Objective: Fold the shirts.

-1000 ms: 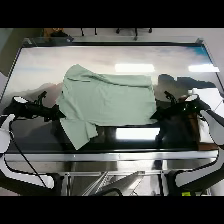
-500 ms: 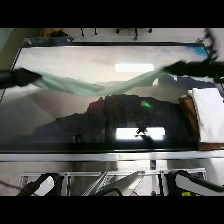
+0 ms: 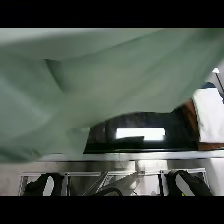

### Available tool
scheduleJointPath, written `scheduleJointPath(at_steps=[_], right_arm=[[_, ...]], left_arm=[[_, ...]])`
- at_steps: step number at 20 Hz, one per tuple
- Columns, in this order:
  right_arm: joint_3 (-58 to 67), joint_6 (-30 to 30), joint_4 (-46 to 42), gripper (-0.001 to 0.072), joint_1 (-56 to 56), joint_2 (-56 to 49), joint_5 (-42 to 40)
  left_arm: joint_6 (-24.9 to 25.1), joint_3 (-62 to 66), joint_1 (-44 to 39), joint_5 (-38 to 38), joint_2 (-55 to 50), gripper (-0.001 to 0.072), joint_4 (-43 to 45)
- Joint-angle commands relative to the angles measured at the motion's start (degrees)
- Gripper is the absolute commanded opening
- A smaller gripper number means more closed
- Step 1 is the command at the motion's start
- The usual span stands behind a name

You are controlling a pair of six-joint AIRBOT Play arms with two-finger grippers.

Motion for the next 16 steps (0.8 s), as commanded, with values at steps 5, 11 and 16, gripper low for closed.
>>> scheduleJointPath(at_steps=[5,11,16], right_arm=[[-6.7,4.9,-0.5,0.0019,0.2,-15.0,10.9],[-17.6,1.7,1.5,0.0019,0.2,-37.3,6.0],[-17.3,-6.2,15.8,0.0018,0.2,-54.2,-3.0]], left_arm=[[6.1,-19.0,-0.1,-5.0,-11.2,0.0013,-8.6],[14.7,-30.3,-1.2,0.2,-38.5,0.0012,-15.1],[15.1,-15.3,-7.1,1.4,-67.0,0.0013,-15.2]])
